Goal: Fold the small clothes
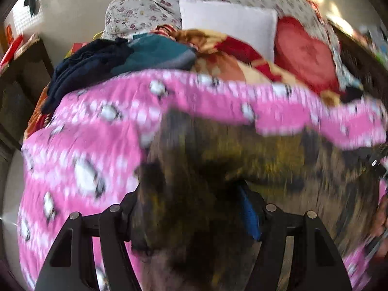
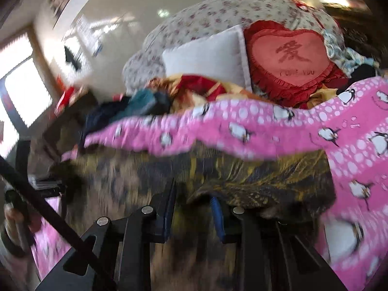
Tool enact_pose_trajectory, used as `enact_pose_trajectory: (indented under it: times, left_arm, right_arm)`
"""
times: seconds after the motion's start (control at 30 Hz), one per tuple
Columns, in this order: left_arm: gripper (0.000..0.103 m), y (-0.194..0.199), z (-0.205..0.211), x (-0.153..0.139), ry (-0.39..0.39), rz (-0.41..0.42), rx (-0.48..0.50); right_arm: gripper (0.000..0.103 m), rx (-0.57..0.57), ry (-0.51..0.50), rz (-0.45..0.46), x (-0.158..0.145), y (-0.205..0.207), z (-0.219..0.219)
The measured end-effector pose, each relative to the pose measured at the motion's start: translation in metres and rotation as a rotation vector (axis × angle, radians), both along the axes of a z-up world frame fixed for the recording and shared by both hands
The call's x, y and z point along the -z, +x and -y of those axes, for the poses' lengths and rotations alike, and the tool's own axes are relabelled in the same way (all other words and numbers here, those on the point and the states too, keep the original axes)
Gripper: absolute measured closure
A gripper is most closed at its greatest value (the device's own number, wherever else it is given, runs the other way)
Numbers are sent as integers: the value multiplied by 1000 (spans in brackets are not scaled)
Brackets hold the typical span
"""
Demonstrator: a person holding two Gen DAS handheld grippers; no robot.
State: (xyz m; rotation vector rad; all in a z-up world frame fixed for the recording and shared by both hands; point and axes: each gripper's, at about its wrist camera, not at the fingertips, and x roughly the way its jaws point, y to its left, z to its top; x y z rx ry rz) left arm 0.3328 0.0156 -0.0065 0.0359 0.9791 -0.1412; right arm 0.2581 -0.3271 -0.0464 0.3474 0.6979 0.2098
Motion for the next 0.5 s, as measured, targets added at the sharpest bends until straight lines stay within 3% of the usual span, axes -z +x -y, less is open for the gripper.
enact_pose_trajectory:
  times: [0.17,0.23,0.3,0.43,0.5]
  left_arm:
    - [36,34,-10,-21,-47,47,-87]
    - [36,29,-19,-29,-69,51,-85]
    - [35,16,-26,-32,-89,45,-58]
    - [27,-22,-42,-25,-92,20,-12]
    - [27,-38,-47,-19,-71,21,0]
  right_arm:
    - [72,145,-29,31,-18,34,5]
    - [65,126,-8,44,-27,26,5]
    - [49,63,-30,79,-36,3,-3]
    - [43,-6,-155,61,-37,-39,-17]
    - [35,20,-186,31,-30,-53,-9]
